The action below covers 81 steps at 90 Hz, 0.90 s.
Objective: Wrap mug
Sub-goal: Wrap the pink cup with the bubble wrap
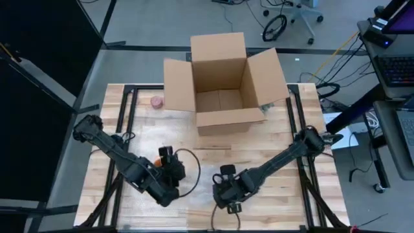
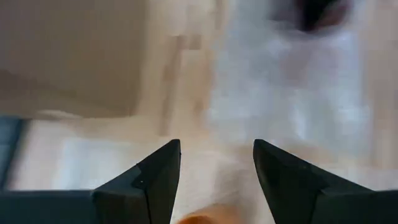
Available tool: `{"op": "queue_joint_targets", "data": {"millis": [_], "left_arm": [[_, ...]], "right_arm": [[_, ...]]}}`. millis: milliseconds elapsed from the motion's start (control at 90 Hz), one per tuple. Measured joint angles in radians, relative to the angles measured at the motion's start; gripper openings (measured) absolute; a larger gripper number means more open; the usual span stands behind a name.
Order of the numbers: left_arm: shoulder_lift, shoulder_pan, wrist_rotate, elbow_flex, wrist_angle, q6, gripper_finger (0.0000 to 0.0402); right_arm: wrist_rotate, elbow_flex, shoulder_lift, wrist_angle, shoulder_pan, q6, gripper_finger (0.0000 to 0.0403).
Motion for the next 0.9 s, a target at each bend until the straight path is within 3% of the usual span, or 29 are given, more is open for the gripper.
{"op": "queue_joint_targets", "data": {"millis": [267,422,600,711,900], "left_arm": [[-0.001,-0.004,0.113,-0.307,0.521,0.003,0.0191],[-0.001,-0.004,0.125,-0.457,0.760,-0.009,0.0191],[0.024,-0.003,0.129,-0.568,0.876,-0.104,0.0191],[0.067,-0.002,0.135,-0.589,0.898,-0.183,0.0191],[0.188,0.035,0.218,-0.592,1.001,-0.184,0.0191]], "right_arm": [[-0.091,0.009,0.109,0.017,-0.032,-0.013,0.0000],[-0.108,0.009,0.123,0.028,-0.033,-0.023,0.0000],[-0.107,0.005,0.113,0.032,-0.037,-0.028,0.0000],[-0.102,0.003,0.109,0.042,-0.037,-0.038,0.0000],[-0.098,0.002,0.108,0.048,-0.036,-0.056,0.0000]]}}
